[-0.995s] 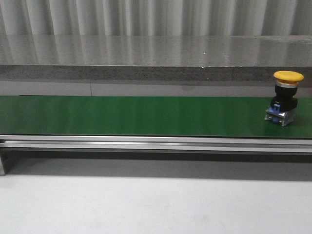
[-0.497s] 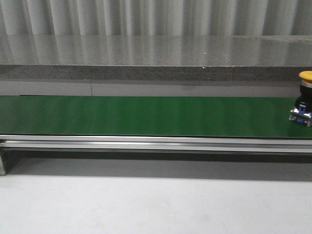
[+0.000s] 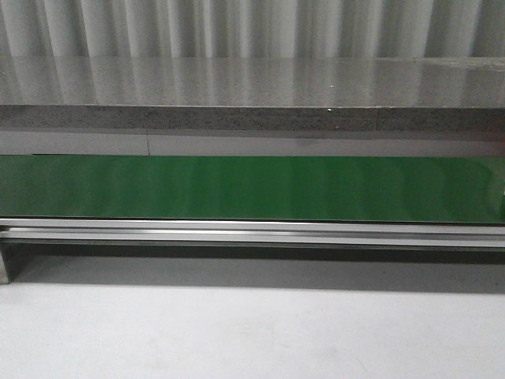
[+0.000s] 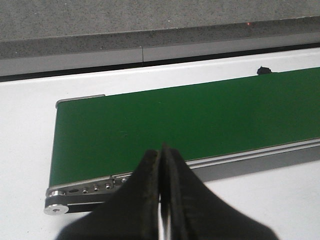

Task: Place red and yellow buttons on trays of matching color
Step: 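Grasp the yellow button at the belt's far end with the right gripper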

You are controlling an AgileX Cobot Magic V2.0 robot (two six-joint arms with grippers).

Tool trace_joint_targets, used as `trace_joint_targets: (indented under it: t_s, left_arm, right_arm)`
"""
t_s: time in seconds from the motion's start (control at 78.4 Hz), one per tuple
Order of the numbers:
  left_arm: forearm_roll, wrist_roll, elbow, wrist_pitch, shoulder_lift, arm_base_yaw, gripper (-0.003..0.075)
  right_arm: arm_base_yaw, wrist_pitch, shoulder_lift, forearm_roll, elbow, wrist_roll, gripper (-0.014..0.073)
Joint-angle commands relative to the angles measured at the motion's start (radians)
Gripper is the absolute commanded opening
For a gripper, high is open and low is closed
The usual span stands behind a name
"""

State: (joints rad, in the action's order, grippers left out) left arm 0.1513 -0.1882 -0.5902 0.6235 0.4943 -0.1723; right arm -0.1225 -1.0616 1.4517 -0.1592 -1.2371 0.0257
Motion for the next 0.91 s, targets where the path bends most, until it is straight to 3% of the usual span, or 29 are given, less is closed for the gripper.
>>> trace_joint_targets:
  t_s: [0.0,0.089,0.153,0.23,0.255,0.395,0.625,0.893]
  left_arm:
    - [0.01,0.001,-0.027,-0.075,0.001,-0.005,-0.002]
    - [0.01,0.001,-0.027,-0.075,0.001,-0.005,-0.002]
    - [0.01,0.001,-0.027,-0.075,0.001,-0.005,-0.002]
    - [0.01,0.001,-0.027,-0.075,0.001,-0.005,-0.002]
    - [0.01,0.001,-0.027,-0.075,0.001,-0.005,-0.002]
    - [0.01,0.001,-0.027,-0.075,0.001,-0.005,-0.002]
    - [0.01,0.001,-0.027,-0.075,0.001,-0.005,-0.002]
    - [0.01,0.001,-0.027,-0.075,0.001,-0.005,-0.002]
  right_arm:
    - [-0.001,0.059,0.007,-0.003,-0.034,0.035,0.0646]
    - [-0.002,0.073,0.04,0.0,-0.034,0.056,0.0638]
    - [-0.002,0.084,0.07,0.016,-0.034,0.061,0.0584]
    - [-0.004,0.099,0.103,0.033,-0.034,0.06,0.0449]
    - [-0.004,0.107,0.116,0.034,-0.034,0.06,0.0354]
    - [-0.004,0.134,0.121,0.035,-0.034,0.06,0.0164]
    - [-0.019,0.139,0.091,0.038,-0.03,0.008,0.0163]
    - [-0.168,0.152,-0.034,0.038,-0.019,-0.117,0.0163]
